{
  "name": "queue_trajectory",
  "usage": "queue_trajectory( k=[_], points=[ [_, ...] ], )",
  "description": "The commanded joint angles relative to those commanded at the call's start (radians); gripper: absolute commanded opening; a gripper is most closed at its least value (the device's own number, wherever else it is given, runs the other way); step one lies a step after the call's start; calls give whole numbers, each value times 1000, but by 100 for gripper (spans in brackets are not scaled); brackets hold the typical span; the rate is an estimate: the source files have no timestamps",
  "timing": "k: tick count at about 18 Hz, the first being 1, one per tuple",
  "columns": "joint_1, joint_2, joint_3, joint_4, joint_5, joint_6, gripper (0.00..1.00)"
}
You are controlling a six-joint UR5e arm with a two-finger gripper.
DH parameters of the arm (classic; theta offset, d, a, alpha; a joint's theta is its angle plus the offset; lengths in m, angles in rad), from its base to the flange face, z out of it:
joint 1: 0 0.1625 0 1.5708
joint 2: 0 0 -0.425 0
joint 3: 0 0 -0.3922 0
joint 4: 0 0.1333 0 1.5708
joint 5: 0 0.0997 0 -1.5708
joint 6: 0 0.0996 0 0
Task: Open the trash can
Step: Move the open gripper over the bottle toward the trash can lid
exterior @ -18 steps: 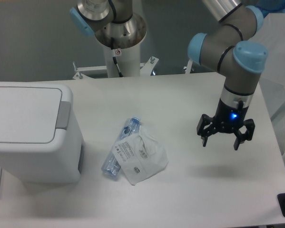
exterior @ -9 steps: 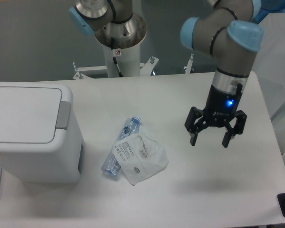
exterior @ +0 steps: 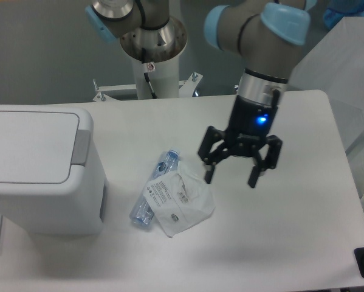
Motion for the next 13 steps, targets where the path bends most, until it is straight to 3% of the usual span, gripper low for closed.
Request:
queue_trajectory(
  k=[8,13],
  points=[
    [-72,74,-87,0,-2,-20,100],
    [-88,94,-89,0,-3,-63,100]
  ],
)
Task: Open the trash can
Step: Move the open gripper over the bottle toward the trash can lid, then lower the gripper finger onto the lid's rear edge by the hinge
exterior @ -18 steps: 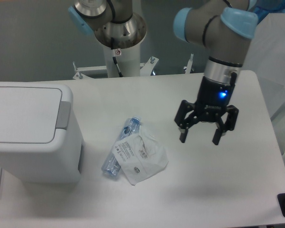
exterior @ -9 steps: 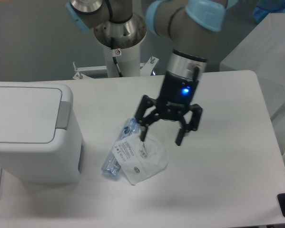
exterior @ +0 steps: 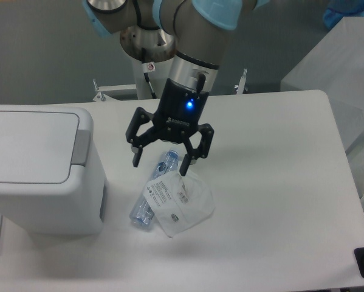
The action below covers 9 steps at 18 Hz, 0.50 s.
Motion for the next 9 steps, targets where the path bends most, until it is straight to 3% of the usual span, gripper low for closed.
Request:
queue_trajectory(
  k=[9],
  points=[
    [-67,6,-20,0,11,-28,100]
  ],
)
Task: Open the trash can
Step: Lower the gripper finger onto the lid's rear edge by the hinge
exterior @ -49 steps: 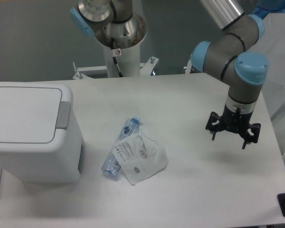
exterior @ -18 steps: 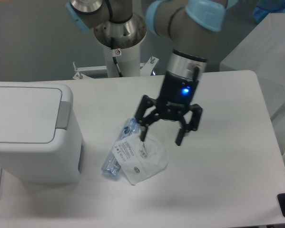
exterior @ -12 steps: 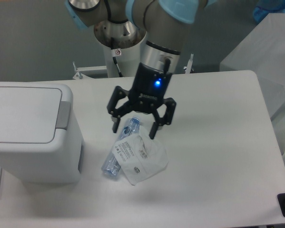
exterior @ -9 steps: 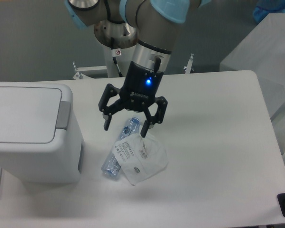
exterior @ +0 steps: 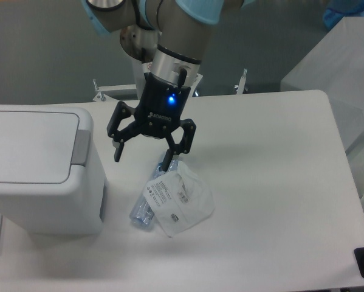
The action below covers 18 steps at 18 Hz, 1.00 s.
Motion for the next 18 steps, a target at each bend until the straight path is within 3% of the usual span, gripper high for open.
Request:
queue_trajectory(
  k=[9,18],
  points=[
    [-34,48,-72,2,2,2,100],
    [-46,46,-86,5,5,2,100]
  ],
)
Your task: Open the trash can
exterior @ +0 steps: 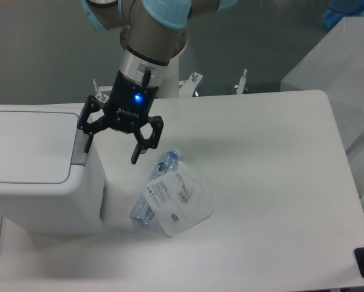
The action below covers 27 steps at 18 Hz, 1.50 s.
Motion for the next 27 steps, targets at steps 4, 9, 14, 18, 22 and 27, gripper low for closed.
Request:
queue_trajectory(
  k=[4,9,14,18,22,27],
  points=[
    [-8,0,-6,-2,0,0,100],
    [-8,-3,-11,3,2,2,100],
    [-8,-3,-9,2,9,0,100],
    [-6,3,1,6,8,0,100],
    [4,2,57,6,9,14,100],
    [110,-5,110,6,9,76,100]
  ],
)
